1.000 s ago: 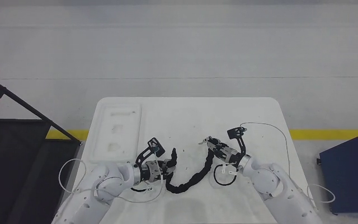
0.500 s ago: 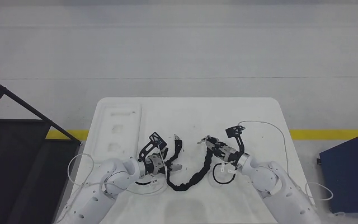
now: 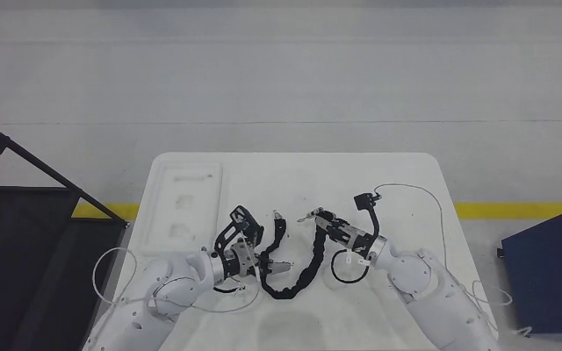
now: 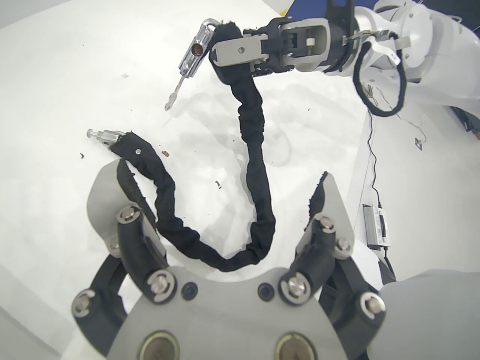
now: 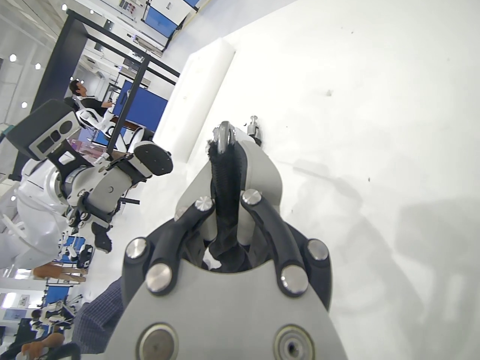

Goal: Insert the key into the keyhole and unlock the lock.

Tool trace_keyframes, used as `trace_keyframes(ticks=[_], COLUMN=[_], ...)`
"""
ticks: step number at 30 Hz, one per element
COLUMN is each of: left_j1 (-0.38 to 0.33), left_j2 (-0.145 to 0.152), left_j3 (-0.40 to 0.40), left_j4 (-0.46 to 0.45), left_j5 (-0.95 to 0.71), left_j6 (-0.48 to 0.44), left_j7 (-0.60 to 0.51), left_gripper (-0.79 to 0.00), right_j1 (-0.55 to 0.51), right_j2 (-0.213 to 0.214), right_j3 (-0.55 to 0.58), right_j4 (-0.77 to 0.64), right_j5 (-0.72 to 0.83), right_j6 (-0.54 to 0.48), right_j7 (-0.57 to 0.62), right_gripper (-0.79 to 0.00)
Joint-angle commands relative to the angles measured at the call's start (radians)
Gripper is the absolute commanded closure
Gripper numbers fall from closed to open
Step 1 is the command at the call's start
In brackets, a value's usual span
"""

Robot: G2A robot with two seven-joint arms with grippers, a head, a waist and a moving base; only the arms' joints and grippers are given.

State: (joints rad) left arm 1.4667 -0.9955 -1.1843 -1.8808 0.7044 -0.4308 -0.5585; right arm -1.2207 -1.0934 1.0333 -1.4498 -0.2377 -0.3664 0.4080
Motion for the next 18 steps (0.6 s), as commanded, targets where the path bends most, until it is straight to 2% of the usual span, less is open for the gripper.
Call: trace_keyframes(ticks=[1, 3, 7, 10, 13, 18], left_j1=[0.024, 0.048, 0.106, 0.171, 0.228, 0.238], left_j2=[0.006, 0.012, 0.023, 0.029, 0.037, 0.039], left_j3=[-0.036, -0.075, -0.170, -0.257, -0.339, -0.357], left_j4=[-0.015, -0.029, -0.054, -0.057, -0.034, -0.028], left_j5=[-0.015, -0.034, -0.100, -0.233, -0.408, -0.442], left_j6=[-0.007, -0.013, -0.028, -0.048, -0.092, -0.097], left_j7=[0.004, 0.010, 0.036, 0.076, 0.059, 0.050], left_gripper=[-0.785, -0.785, -0.785, -0.785, -0.785, -0.785], right_j1=[0.034, 0.069, 0.111, 0.139, 0.161, 0.186], right_j2=[-0.010, -0.020, -0.043, -0.054, -0.064, -0.076], right_j3=[-0.026, -0.050, -0.083, -0.100, -0.118, -0.138], right_j4=[0.027, 0.057, 0.108, 0.144, 0.176, 0.216], right_j5=[-0.001, -0.025, 0.027, 0.039, 0.035, -0.007], right_j6=[0.012, 0.042, 0.066, 0.068, 0.080, 0.132], right_j7=[0.003, -0.004, -0.026, -0.023, -0.010, -0.005], right_gripper=[0.000, 0.000, 0.000, 0.000, 0.000, 0.000])
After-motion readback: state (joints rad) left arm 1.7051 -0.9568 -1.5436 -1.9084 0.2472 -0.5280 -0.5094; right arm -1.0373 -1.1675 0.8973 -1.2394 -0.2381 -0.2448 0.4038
